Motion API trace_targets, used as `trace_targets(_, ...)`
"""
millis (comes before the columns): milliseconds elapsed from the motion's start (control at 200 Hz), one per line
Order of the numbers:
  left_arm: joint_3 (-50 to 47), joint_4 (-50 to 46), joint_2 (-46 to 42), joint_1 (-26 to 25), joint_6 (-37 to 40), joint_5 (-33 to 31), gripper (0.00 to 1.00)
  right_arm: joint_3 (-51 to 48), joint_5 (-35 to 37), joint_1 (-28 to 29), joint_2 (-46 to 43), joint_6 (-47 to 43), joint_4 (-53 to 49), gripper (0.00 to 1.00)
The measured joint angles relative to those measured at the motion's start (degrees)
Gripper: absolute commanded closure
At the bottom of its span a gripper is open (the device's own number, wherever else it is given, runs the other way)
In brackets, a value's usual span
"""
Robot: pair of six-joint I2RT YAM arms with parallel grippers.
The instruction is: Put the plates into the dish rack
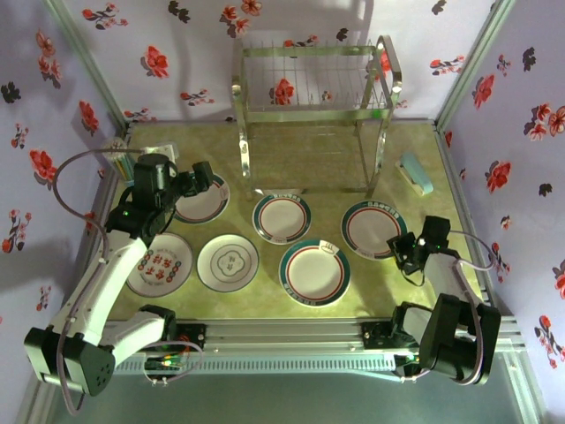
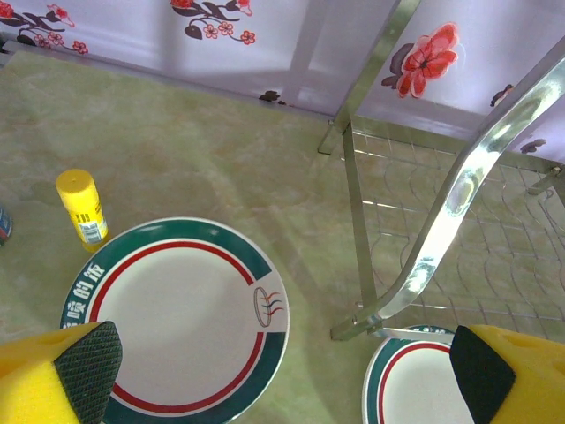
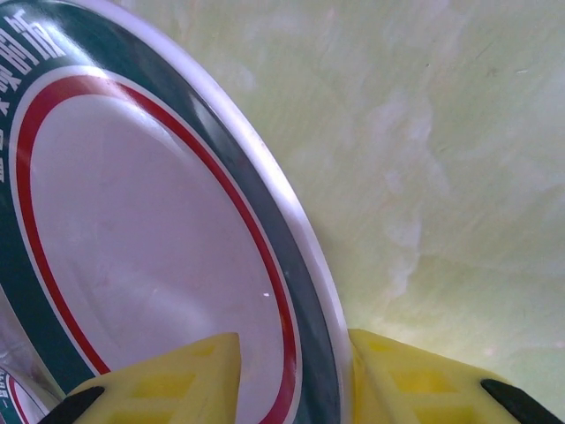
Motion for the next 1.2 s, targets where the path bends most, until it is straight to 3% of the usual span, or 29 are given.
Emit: trace_targets(1200, 0.0, -0.22, 0.0, 0.52, -0.22, 0.0, 0.0, -2.1, -1.7, -1.9, -5.49, -0.22, 2.1, 0.96)
